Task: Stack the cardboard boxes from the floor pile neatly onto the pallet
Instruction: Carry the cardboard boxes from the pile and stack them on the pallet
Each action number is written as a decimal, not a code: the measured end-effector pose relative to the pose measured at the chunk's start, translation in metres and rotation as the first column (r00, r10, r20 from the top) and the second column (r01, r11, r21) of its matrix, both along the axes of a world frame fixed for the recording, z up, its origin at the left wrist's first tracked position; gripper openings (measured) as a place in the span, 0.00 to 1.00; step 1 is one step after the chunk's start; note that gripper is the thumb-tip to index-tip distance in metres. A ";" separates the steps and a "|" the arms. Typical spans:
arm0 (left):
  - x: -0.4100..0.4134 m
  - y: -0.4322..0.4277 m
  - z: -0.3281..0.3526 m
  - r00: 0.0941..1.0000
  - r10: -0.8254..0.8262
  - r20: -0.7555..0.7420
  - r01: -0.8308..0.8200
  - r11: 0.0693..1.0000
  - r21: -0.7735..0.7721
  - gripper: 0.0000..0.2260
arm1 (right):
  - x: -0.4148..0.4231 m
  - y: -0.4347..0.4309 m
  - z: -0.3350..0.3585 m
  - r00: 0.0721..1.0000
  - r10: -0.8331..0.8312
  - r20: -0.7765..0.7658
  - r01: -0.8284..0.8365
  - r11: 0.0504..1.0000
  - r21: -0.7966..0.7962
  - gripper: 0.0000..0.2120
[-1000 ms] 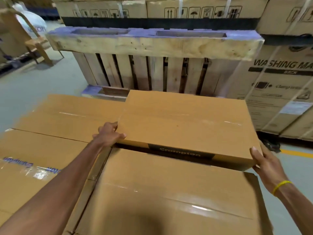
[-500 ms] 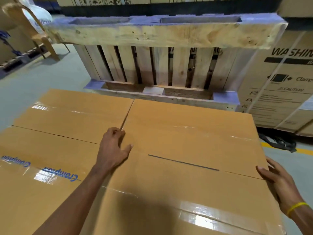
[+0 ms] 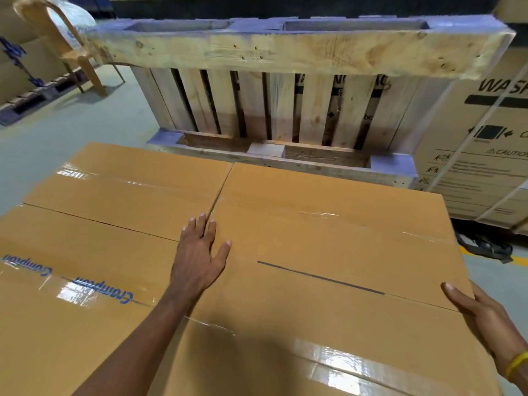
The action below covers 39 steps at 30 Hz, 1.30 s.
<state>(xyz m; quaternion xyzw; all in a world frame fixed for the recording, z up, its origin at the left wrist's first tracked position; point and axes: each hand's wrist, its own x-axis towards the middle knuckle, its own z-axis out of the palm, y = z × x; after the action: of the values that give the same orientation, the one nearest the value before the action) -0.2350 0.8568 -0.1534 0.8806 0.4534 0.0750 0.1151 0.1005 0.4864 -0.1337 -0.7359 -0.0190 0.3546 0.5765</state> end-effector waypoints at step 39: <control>-0.020 -0.098 0.002 0.948 -0.307 -0.081 0.307 0.952 -0.014 0.36 | -0.063 -0.058 0.028 0.981 -0.117 0.155 0.123 0.992 -0.032 0.25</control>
<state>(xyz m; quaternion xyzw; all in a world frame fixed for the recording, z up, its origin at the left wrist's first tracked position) -0.2546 0.7591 -0.1512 0.9427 0.3153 0.0197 0.1074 0.0372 0.4281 -0.1058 -0.7727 -0.0115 0.2620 0.5781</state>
